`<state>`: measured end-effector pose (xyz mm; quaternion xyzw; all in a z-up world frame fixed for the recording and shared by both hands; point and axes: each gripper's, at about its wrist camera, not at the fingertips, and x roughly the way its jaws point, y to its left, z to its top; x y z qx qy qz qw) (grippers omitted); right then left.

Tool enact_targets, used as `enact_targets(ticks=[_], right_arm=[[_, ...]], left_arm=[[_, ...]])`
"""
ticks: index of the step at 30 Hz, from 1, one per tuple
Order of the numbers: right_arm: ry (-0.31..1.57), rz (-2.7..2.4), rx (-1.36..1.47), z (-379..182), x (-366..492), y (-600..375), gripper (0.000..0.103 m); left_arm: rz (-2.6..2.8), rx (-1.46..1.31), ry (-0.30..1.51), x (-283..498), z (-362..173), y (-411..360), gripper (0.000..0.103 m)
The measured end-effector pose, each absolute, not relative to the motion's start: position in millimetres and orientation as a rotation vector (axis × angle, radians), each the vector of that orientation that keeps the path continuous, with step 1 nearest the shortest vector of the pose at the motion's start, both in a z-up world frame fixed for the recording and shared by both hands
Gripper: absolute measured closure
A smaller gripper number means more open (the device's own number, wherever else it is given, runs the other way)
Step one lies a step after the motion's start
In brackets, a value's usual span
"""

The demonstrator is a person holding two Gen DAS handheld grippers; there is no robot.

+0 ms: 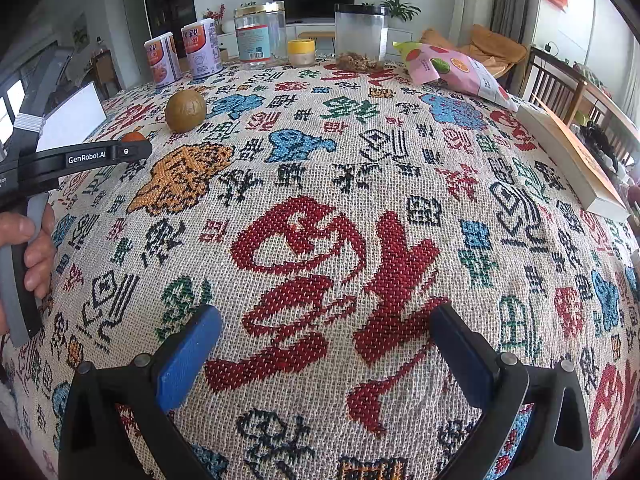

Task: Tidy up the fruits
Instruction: 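Lower the left tool onto a small orange and close it, then close the right tool around a round brown fruit while the left tool holds the orange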

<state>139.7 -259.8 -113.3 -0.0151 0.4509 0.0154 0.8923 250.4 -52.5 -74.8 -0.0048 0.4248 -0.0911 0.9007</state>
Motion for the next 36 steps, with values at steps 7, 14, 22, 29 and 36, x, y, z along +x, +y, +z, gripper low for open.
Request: enact_targets(ticks=[7,14,22,29,36], right_arm=[[0.935,0.032,-0.032,-113,140,-260,0.0],[0.934,0.033,-0.032,-113,140,-260,0.0],[0.933,0.034,-0.033,-113,139,-260,0.0],[0.933,0.034,-0.033,-114,139,-261,0.0],[0.954,0.035,-0.036,-111,142,-255,0.0]], left_arm=[[-0.197,0.018,0.925,169,-61,-12,0.074],[-0.146,-0.019,0.91,149,-85,12,0.067],[-0.073,0.042,0.93,154,-94,7,0.001],[-0.072,0.04,0.931,154,-95,8,0.0],[-0.074,0.036,0.931,155,-96,8,0.0]])
